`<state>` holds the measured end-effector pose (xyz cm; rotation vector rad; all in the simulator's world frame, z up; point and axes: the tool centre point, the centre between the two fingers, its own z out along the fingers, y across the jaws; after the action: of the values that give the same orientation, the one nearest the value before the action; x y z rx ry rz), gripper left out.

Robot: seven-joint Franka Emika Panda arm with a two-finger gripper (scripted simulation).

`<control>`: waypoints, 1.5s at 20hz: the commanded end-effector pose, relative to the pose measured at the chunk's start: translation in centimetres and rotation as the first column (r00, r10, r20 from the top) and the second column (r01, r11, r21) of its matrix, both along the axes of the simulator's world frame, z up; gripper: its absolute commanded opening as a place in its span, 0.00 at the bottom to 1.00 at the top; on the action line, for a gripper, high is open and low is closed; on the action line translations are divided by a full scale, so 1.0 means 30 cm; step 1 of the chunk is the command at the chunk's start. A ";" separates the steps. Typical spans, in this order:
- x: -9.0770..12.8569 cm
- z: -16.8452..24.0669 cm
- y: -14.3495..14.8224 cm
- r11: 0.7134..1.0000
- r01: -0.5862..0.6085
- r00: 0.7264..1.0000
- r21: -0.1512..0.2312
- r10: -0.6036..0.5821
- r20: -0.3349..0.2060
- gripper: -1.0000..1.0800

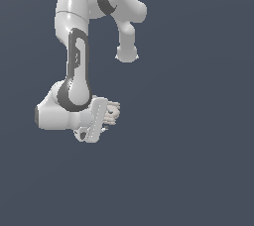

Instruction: Pick up the object and move it to a goal position.

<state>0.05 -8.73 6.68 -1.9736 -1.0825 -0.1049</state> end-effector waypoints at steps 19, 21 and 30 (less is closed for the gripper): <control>-0.027 -0.047 0.042 0.999 -0.015 0.999 0.048 0.014 0.029 0.81; -0.031 -0.054 0.052 0.999 -0.016 0.999 0.048 0.014 0.029 0.81; -0.031 -0.059 0.058 0.999 -0.016 0.999 0.050 0.015 0.030 0.00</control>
<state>-0.81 -6.89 5.01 -1.9233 -1.1055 -0.1529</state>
